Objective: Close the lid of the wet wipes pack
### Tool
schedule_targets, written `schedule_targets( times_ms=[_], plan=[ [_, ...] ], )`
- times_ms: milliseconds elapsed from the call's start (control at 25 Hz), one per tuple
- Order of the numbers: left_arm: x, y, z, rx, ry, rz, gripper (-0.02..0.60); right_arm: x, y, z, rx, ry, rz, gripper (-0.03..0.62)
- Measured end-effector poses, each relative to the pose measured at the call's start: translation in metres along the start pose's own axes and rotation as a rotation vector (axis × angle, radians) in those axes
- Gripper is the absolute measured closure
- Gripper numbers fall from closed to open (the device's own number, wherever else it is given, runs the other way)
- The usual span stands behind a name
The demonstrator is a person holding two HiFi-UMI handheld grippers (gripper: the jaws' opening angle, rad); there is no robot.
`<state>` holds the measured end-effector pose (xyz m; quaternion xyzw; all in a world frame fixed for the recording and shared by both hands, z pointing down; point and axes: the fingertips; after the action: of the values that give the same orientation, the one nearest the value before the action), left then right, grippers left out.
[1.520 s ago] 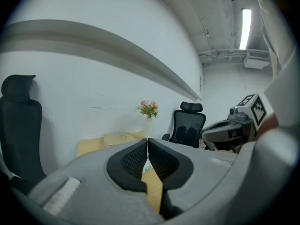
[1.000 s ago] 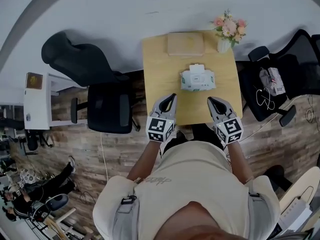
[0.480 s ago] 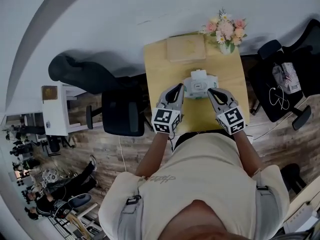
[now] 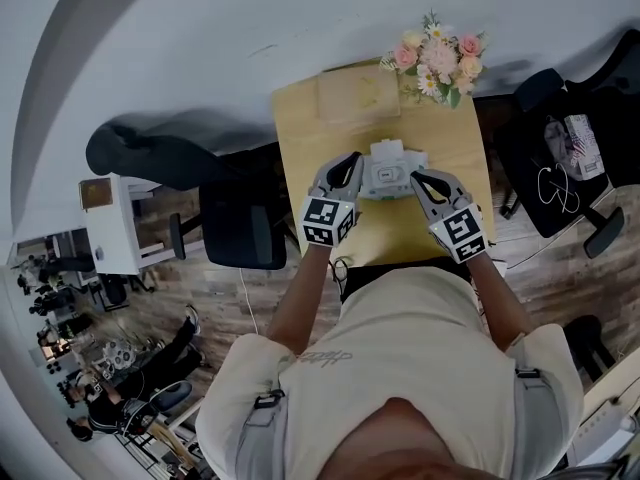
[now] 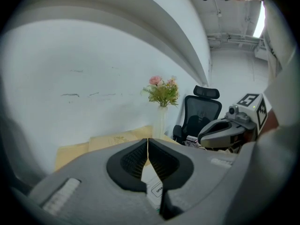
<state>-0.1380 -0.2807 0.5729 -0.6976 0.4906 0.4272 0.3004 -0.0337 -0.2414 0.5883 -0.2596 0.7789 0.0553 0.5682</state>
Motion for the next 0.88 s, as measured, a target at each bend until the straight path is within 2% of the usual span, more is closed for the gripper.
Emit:
schedule_targets(
  times_ms=[240, 480, 640, 800, 880],
  plan=[
    [-0.024, 0.008, -0.029, -0.083, 0.041, 0.017, 0.563, 0.000, 0.000, -0.006, -0.004, 0.024, -0.011, 0.592],
    [-0.062, 0.011, -0.055, -0.187, 0.133, 0.014, 0.561, -0.002, 0.010, -0.006, -0.032, 0.043, -0.027, 0.592],
    [-0.084, 0.018, -0.079, -0.218, 0.190, 0.066, 0.560, -0.008, 0.007, -0.004, -0.046, 0.060, -0.041, 0.592],
    [-0.101, 0.023, -0.094, -0.228, 0.236, 0.122, 0.485, -0.015, 0.003, 0.000, -0.063, 0.074, -0.060, 0.592],
    [-0.108, 0.022, -0.101, -0.243, 0.260, 0.136, 0.483, -0.018, 0.000, 0.001, -0.069, 0.080, -0.067, 0.592]
  ],
)
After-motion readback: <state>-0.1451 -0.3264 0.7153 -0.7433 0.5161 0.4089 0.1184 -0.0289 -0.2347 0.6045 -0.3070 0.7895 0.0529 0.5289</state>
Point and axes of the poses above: the fingertips, and each gripper's own axes: z backward along the fingers, y to its left, x out of its top, and after that the axes turned 10 degrees about x, right-handed
